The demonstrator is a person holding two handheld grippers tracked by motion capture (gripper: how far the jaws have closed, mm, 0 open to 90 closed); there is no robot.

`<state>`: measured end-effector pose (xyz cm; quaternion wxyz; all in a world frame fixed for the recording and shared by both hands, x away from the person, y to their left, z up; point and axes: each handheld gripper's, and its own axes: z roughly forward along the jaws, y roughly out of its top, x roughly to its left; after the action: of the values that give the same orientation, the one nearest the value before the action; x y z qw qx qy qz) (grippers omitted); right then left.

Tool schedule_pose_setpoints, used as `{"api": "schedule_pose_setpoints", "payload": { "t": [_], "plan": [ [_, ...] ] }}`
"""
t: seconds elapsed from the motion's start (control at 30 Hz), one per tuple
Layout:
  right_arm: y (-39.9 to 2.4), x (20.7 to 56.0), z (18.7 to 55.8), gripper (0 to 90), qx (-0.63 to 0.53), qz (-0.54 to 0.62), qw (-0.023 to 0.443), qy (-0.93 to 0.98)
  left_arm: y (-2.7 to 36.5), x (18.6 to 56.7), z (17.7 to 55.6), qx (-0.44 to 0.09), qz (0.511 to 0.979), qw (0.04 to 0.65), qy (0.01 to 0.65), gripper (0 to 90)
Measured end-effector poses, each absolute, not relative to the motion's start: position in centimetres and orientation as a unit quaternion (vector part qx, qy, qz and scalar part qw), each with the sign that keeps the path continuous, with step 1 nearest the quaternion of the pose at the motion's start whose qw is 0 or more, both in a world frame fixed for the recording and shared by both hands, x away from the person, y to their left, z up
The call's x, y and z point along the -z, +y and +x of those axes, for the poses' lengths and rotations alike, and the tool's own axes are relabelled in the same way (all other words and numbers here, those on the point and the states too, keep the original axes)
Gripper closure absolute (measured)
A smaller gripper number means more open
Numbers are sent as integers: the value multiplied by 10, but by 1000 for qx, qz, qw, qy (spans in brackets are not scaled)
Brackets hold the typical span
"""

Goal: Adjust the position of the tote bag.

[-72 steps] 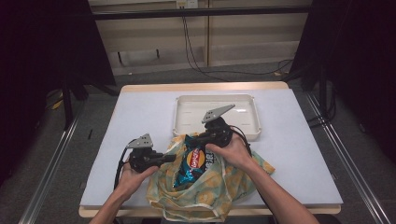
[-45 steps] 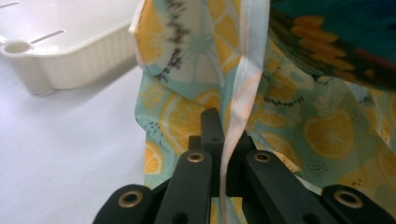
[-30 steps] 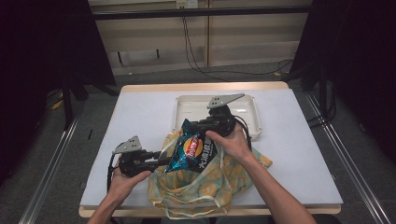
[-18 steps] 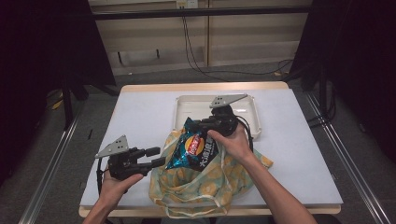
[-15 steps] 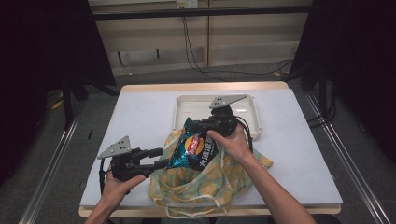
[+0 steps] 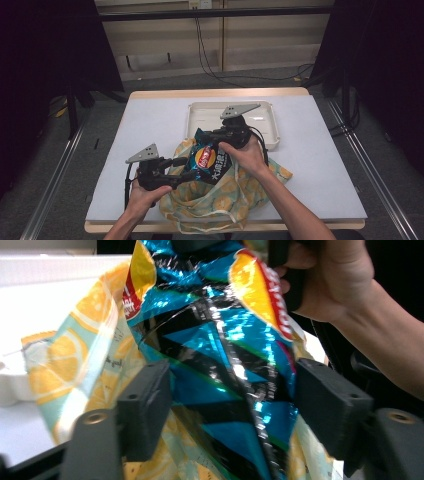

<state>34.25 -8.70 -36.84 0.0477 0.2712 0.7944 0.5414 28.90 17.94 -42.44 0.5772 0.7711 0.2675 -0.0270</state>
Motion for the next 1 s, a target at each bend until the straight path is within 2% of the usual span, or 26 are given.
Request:
{"api": "schedule_pose_setpoints", "payload": {
  "t": [0.1, 0.27, 0.33, 0.37, 0.5, 0.67, 0.8, 0.9, 1.0],
  "plan": [
    [-83, 370, 341, 900, -534, 266, 46, 801, 175, 429, 290, 18, 781, 563, 270, 258],
    [-80, 371, 340, 900, -536, 265, 50, 800, 171, 436, 294, 41, 782, 553, 284, 211],
    [-78, 371, 340, 900, -540, 263, 51, 798, 164, 440, 292, 35, 794, 539, 278, 220],
    [-78, 371, 339, 900, -540, 262, 50, 798, 163, 441, 293, 45, 796, 538, 274, 250],
    [-79, 371, 338, 900, -545, 261, 49, 795, 165, 439, 291, 34, 795, 543, 268, 486],
    [-81, 367, 336, 881, -549, 251, 45, 796, 165, 436, 288, 35, 797, 547, 254, 602],
    [-86, 363, 336, 751, -561, 250, 47, 788, 163, 430, 284, 26, 804, 545, 236, 697],
    [-90, 359, 338, 533, -573, 253, 27, 779, 161, 428, 281, 29, 808, 541, 230, 751],
    [-94, 356, 336, 415, -559, 258, 37, 787, 163, 427, 280, 29, 811, 538, 229, 759]
  ]
}}
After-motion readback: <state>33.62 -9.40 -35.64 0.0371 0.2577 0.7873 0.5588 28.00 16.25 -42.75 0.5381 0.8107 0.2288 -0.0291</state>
